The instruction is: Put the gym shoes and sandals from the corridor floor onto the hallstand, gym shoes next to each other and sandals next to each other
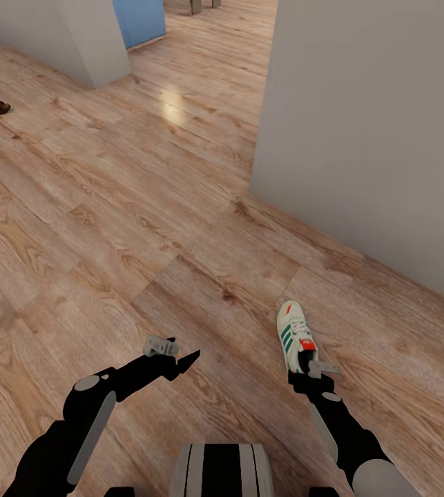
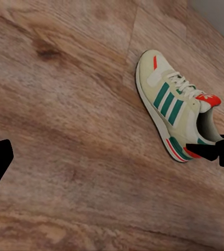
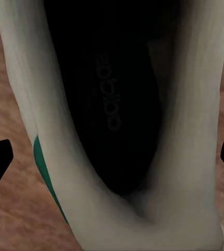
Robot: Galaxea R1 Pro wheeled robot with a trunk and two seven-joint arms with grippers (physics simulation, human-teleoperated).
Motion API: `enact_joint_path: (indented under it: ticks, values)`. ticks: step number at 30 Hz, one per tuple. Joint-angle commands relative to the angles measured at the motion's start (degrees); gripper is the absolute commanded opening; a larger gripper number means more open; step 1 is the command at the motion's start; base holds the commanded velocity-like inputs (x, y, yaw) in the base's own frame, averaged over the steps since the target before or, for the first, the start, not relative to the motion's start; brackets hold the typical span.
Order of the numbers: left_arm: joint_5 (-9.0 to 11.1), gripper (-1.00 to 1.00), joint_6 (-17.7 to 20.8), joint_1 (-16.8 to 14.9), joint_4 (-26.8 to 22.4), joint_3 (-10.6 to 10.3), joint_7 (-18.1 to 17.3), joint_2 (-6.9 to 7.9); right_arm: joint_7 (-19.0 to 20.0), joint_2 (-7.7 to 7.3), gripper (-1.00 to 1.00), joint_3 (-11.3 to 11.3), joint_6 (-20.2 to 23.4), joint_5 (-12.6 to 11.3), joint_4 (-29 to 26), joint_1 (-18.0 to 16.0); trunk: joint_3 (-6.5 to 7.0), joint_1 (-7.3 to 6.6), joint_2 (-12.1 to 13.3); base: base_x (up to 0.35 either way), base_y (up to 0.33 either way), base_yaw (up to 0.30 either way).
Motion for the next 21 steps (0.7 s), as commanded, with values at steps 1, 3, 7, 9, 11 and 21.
enact_joint_path:
  ticks: [1, 3, 7, 9, 11, 21]
  values:
    - [0.54, 1.0, 0.49, -0.02, -0.04, -0.04, 0.08, 0.04, -0.22, -0.01, 1.0, 0.05, 0.28, -0.45, -0.11, 0.0, -0.03, -0.01, -0.01, 0.012, 0.0, 0.0]
    - [0.54, 1.0, 0.49, -0.02, -0.04, -0.04, 0.08, 0.04, -0.22, -0.01, 1.0, 0.04, 0.27, -0.45, -0.11, 0.0, -0.03, -0.01, -0.01, 0.009, 0.0, 0.0]
    - [0.54, 1.0, 0.49, -0.02, -0.04, -0.05, 0.08, 0.05, -0.22, -0.01, 1.0, 0.05, 0.28, -0.45, -0.11, 0.0, -0.03, -0.01, -0.01, 0.004, 0.0, 0.0]
    - [0.54, 1.0, 0.49, -0.02, -0.04, -0.05, 0.08, 0.05, -0.22, -0.01, 1.0, 0.06, 0.28, -0.45, -0.11, 0.0, -0.03, -0.01, -0.01, 0.002, 0.0, 0.0]
    - [0.54, 1.0, 0.49, -0.02, -0.04, -0.05, 0.08, 0.05, -0.22, -0.01, 1.0, 0.05, 0.29, -0.45, -0.11, 0.0, -0.03, -0.01, -0.01, 0.001, 0.0, 0.0]
    - [0.54, 1.0, 0.51, -0.02, -0.04, -0.05, 0.15, 0.05, -0.17, -0.01, 1.0, -0.01, 0.29, -0.45, -0.11, 0.0, -0.03, -0.01, -0.01, 0.0, 0.0, 0.0]
